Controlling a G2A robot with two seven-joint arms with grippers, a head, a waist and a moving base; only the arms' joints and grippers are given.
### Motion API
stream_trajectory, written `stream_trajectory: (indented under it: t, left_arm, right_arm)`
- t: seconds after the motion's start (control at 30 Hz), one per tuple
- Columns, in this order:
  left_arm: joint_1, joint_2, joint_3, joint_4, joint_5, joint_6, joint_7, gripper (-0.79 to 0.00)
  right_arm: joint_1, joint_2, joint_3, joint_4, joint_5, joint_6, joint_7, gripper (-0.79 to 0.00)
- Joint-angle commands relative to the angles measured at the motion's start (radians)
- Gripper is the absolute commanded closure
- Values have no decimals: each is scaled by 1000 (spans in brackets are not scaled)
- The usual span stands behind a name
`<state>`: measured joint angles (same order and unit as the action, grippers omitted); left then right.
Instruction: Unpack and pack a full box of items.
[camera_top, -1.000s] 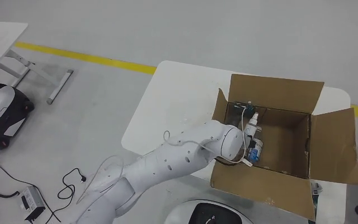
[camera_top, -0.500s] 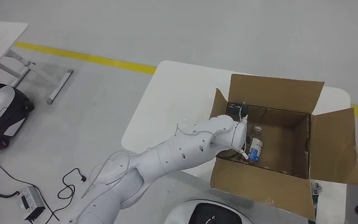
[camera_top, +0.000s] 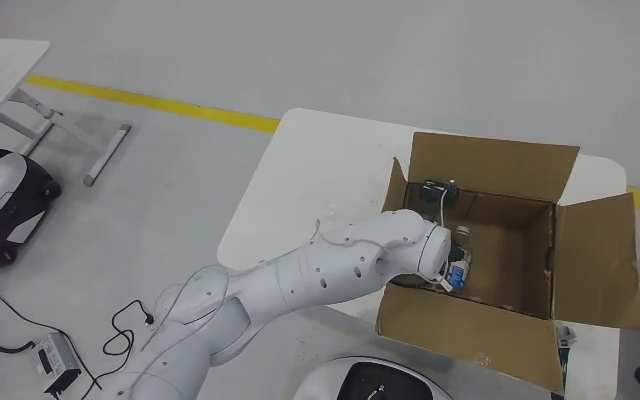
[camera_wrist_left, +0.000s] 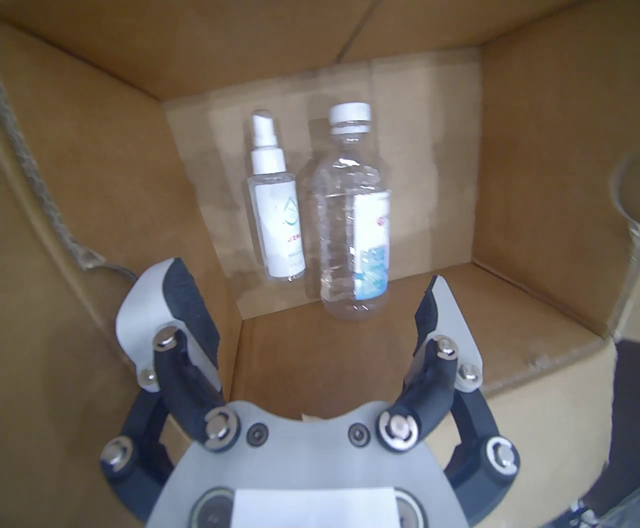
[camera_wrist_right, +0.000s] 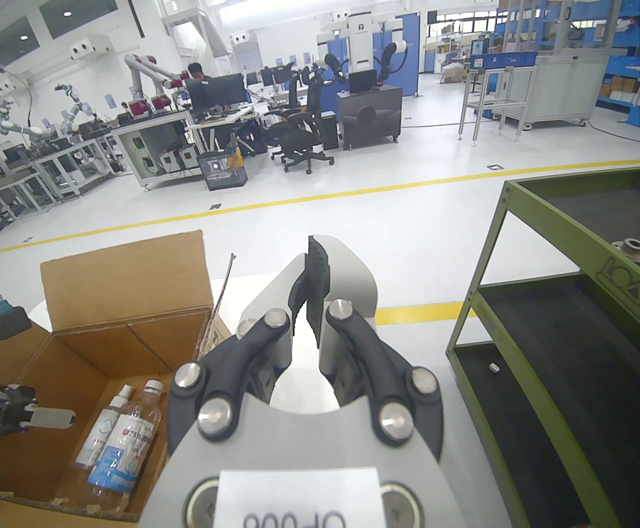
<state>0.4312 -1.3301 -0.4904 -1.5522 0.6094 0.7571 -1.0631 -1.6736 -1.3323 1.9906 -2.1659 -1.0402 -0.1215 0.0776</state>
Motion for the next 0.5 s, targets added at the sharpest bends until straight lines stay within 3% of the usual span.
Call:
stream_trajectory:
  t: [0.0, 0.2, 0.47]
  left_arm:
    - [21, 27, -13, -100, 64, -13, -13, -785]
    - [158, 128, -154, -398, 226, -70, -70, -785]
    - [401, 220, -385, -716, 461, -164, -164, -785]
  right_arm:
    - [2, 0, -1, -2, 4, 0, -2, 0]
    - [33, -2, -14, -14, 56, 2, -81, 0]
    - [52, -2, -35, -1, 77, -30, -156, 0]
